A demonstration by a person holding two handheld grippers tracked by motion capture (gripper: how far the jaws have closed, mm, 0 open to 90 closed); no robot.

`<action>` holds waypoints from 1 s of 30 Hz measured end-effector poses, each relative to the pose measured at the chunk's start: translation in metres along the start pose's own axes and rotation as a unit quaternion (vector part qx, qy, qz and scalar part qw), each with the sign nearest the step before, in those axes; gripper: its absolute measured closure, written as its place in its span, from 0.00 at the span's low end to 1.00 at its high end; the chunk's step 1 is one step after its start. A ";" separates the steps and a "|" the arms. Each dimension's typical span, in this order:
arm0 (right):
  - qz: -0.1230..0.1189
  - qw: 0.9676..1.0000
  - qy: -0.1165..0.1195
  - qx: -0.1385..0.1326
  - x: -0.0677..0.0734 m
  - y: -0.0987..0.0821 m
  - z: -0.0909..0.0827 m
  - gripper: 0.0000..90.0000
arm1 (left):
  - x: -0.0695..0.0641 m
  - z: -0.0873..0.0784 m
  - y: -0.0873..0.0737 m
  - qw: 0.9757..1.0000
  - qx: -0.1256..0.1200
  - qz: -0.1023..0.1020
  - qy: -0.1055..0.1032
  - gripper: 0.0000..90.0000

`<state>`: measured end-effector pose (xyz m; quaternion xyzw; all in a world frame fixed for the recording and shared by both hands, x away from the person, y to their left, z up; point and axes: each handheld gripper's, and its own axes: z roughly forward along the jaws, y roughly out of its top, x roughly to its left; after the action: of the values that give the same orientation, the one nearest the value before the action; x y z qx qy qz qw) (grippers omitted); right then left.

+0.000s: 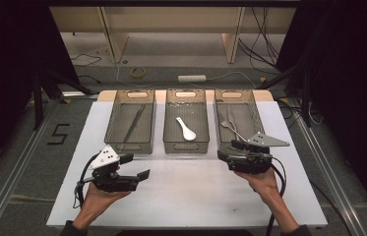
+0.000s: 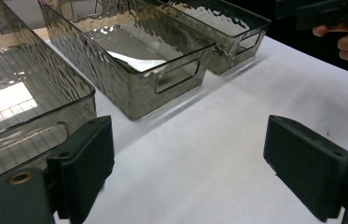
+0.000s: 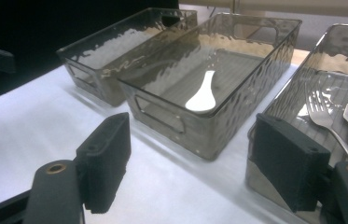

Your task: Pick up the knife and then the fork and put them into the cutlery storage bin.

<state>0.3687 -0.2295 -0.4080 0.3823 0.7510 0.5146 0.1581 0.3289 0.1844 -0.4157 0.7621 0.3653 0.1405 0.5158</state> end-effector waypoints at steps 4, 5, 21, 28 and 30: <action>0.000 1.000 0.010 -0.015 0.004 -0.008 -0.008 0.30 | 0.000 0.002 0.000 1.000 0.000 -0.005 -0.004 0.18; 0.000 1.000 0.012 -0.017 0.005 -0.009 -0.010 0.30 | 0.000 0.002 -0.001 1.000 0.002 -0.003 -0.005 0.18; -0.014 0.999 0.028 -0.028 0.028 -0.031 -0.026 0.28 | -0.001 -0.002 -0.002 1.000 -0.003 -0.003 -0.010 0.18; -0.016 0.999 0.030 -0.016 0.032 -0.041 -0.027 0.26 | -0.003 -0.002 -0.002 1.000 -0.008 -0.005 -0.018 0.17; -0.007 0.999 0.030 -0.011 0.030 -0.044 -0.027 0.25 | -0.003 -0.002 -0.002 1.000 -0.006 -0.003 -0.019 0.17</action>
<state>0.3134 -0.2327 -0.4312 0.3595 0.7526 0.5328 0.1430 0.3242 0.1843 -0.4162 0.7603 0.3567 0.1265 0.5279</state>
